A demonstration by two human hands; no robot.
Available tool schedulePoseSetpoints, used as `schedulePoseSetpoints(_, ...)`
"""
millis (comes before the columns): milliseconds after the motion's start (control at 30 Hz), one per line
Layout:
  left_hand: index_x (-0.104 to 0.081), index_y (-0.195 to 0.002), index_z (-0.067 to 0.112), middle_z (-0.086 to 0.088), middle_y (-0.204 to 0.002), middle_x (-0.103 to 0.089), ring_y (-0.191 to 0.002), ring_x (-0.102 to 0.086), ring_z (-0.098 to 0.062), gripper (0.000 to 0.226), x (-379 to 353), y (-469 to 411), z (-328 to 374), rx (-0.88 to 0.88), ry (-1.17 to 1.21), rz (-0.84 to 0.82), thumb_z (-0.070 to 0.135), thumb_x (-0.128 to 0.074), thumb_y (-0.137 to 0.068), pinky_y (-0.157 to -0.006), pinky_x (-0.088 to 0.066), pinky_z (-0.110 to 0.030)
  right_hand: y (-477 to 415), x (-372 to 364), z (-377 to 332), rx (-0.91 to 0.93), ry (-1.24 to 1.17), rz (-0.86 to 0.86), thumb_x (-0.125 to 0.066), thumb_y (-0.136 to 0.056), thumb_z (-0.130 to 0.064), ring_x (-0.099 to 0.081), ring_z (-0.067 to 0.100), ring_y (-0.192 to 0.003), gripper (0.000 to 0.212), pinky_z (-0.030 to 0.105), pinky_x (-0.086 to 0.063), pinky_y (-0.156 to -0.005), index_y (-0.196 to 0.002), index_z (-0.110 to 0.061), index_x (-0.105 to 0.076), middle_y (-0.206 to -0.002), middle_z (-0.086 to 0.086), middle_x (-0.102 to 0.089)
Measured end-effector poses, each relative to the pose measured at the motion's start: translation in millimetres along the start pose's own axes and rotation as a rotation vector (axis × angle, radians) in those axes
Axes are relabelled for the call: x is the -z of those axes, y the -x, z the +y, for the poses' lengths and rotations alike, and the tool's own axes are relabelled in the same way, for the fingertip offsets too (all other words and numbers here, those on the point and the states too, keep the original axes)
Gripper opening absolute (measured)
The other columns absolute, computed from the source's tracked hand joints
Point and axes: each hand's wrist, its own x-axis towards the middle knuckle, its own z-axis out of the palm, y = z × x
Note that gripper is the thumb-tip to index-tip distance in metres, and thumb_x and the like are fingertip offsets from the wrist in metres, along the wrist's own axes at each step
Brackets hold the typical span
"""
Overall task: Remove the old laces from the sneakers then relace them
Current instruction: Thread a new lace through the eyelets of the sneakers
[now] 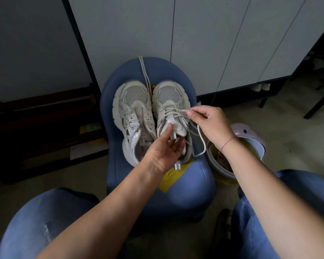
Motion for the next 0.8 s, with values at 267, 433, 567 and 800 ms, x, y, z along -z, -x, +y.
schedulePoseSetpoints(267, -0.065, -0.085, 0.007, -0.005, -0.078, -0.064, -0.072, -0.058, -0.013, 0.02, 4.6, -1.6, -0.2, 0.034, 0.026, -0.015, 0.024, -0.061, -0.095, -0.06, -0.053, -0.019, -11.8, 0.4, 12.2, 0.012, 0.128, -0.086, -0.065, -0.088, -0.012, -0.064, 0.002, -0.087, 0.017, 0.015, -0.047, -0.081, -0.097, -0.022, -0.074, -0.092, -0.005, -0.072)
schedulePoseSetpoints(433, -0.065, -0.088, 0.009, -0.005, -0.083, -0.063, -0.075, -0.058, -0.013, 0.015, 8.2, -3.6, 2.7, 0.043, 0.038, -0.046, 0.021, -0.061, -0.095, -0.066, -0.049, -0.02, -10.4, -0.5, 13.4, 0.034, 0.109, -0.057, -0.068, -0.086, -0.014, -0.059, -0.013, -0.068, 0.013, 0.006, -0.042, -0.067, -0.088, -0.026, -0.072, -0.077, -0.014, -0.068)
schedulePoseSetpoints(567, -0.065, -0.087, 0.01, -0.003, -0.083, -0.064, -0.074, -0.058, -0.012, 0.014, 10.2, -2.8, 4.7, 0.053, 0.025, -0.074, 0.02, -0.06, -0.094, -0.061, -0.049, -0.019, -10.8, -1.6, 9.8, 0.043, 0.168, -0.058, -0.071, -0.084, -0.015, -0.038, 0.0, -0.042, 0.006, 0.011, -0.029, -0.047, -0.083, -0.02, -0.074, -0.041, -0.017, -0.045)
schedulePoseSetpoints(800, -0.067, -0.088, 0.011, -0.002, -0.081, -0.066, -0.069, -0.061, -0.011, 0.015, 12.0, -3.0, 5.6, 0.064, 0.01, -0.096, 0.023, -0.06, -0.094, -0.056, -0.049, -0.017, -18.2, -4.5, 3.4, 0.061, 0.318, -0.031, -0.076, -0.078, -0.02, -0.036, 0.005, -0.041, 0.007, 0.019, -0.025, -0.047, -0.072, -0.021, -0.071, -0.04, -0.013, -0.041)
